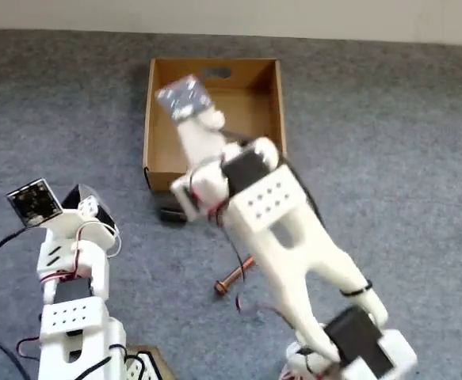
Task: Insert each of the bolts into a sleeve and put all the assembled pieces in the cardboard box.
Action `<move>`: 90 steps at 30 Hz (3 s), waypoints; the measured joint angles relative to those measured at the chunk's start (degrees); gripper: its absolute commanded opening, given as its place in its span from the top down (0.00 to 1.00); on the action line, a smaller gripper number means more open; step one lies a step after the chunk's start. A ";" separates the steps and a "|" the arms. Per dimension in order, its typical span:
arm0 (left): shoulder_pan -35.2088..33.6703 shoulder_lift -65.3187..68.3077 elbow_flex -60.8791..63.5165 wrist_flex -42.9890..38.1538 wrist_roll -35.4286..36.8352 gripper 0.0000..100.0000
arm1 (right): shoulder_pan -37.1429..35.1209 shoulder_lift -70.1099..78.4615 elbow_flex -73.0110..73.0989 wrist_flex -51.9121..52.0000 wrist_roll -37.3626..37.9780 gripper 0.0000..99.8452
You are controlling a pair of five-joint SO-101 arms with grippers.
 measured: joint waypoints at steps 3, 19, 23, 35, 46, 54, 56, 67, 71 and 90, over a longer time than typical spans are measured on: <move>-0.26 0.00 0.00 0.00 0.44 0.99 | -3.16 -3.43 13.45 -10.29 1.93 0.89; -0.26 0.00 0.00 0.00 0.79 0.99 | -6.24 4.57 28.04 -33.58 4.13 0.79; -0.26 0.00 0.00 0.00 0.79 0.99 | -6.24 12.57 22.77 -33.58 4.13 0.79; -0.26 0.00 0.00 0.00 0.79 0.99 | -6.24 22.15 12.31 -33.58 4.13 0.79; -0.26 0.00 0.00 0.00 0.79 0.99 | -6.33 31.56 6.24 -33.93 4.13 0.81; -0.26 0.00 0.00 0.00 0.79 0.99 | -5.89 31.74 4.92 -30.86 4.22 1.00; -0.26 0.00 0.00 0.00 0.79 0.99 | -6.07 30.68 5.01 -29.01 4.31 0.99; -0.26 0.00 0.00 0.00 0.79 0.99 | -1.32 5.89 22.59 -21.80 4.31 0.99; 0.18 0.00 0.00 0.00 0.88 0.99 | 7.56 -6.07 34.37 -21.63 4.31 0.99; 1.93 0.00 0.00 0.00 0.97 0.99 | 32.62 -20.13 53.80 -12.48 4.31 0.84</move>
